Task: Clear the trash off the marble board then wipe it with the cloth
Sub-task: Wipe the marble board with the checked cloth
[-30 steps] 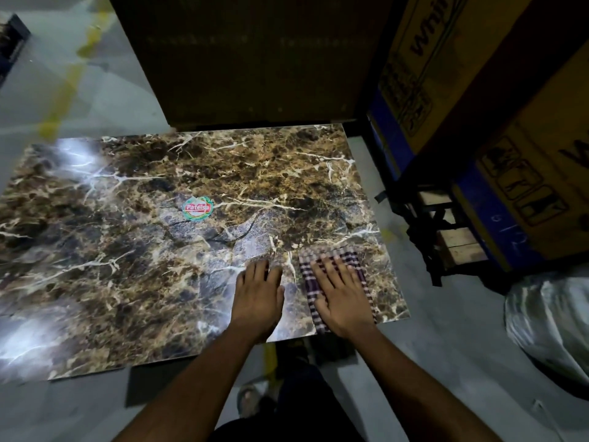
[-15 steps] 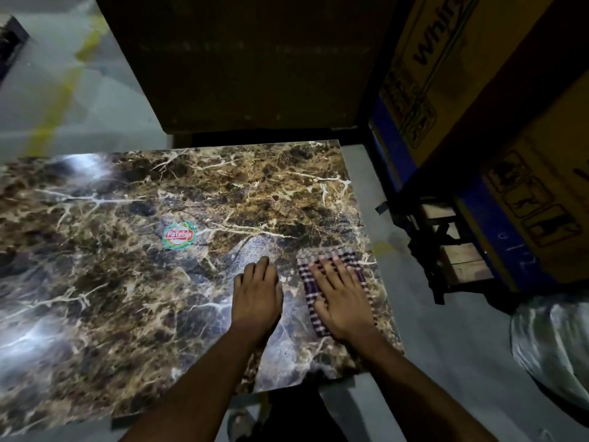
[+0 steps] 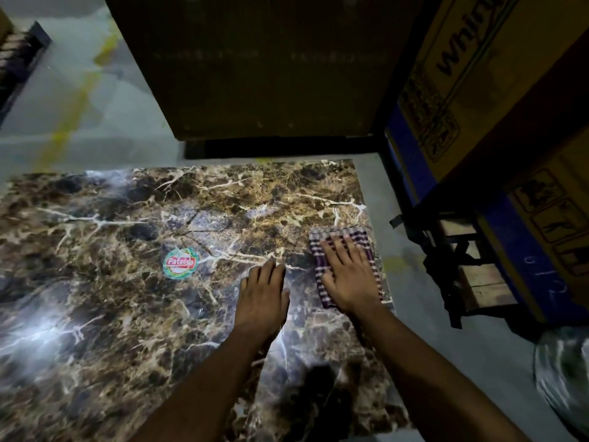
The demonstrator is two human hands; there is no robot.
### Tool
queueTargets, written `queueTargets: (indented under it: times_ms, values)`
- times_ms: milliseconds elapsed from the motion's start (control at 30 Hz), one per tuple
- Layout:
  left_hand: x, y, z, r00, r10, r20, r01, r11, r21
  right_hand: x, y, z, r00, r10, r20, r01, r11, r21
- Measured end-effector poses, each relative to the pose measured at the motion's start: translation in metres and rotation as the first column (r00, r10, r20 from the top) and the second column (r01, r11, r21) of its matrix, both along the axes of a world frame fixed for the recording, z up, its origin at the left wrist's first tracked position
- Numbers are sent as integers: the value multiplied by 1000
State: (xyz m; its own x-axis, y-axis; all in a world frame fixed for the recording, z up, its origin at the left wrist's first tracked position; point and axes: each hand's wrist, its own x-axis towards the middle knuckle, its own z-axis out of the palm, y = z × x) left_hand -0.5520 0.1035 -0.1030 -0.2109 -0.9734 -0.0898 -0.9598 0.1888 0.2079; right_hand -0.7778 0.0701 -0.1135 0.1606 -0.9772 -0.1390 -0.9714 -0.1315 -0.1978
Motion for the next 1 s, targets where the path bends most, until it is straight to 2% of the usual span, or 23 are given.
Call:
queueTargets:
  times_ms: [100,300,400,467,533,733,833,933,1000]
  values:
    - [-4,-17,2,1000,17,6,-17,1000,2,21,-30,1,998,-67,-2,67,998,18]
    - [-6,-55,2,999,28,-21,-28,999,24,11,-40,2,991,135,-14,-135,990,31]
    - [-7,-64,3,999,4,32,-4,1000,0,-2,-65,-2,998,66,-10,-66,998,12]
    - [-12,-71,5,999,7,49,-6,1000,-12,5,-89,-4,1000,-17,5,17,1000,2]
    - [-17,-78,6,999,2,44,-1,1000,-18,19,-107,-3,999,-33,-4,33,999,13]
    - [-24,-104,3,1000,-19,12,19,999,-26,0,-127,-3,971,240,-3,-240,971,-14]
    - [-24,-114,2,997,-43,57,46,998,-44,-13,-157,-3,989,147,-28,-147,989,-5]
    - [-26,-129,3,998,-31,54,33,999,-39,10,-181,-3,1000,-1,-9,1,1000,1]
    - [-27,-138,2,999,-28,27,30,998,-47,29,-183,-2,1000,-6,7,6,1000,6]
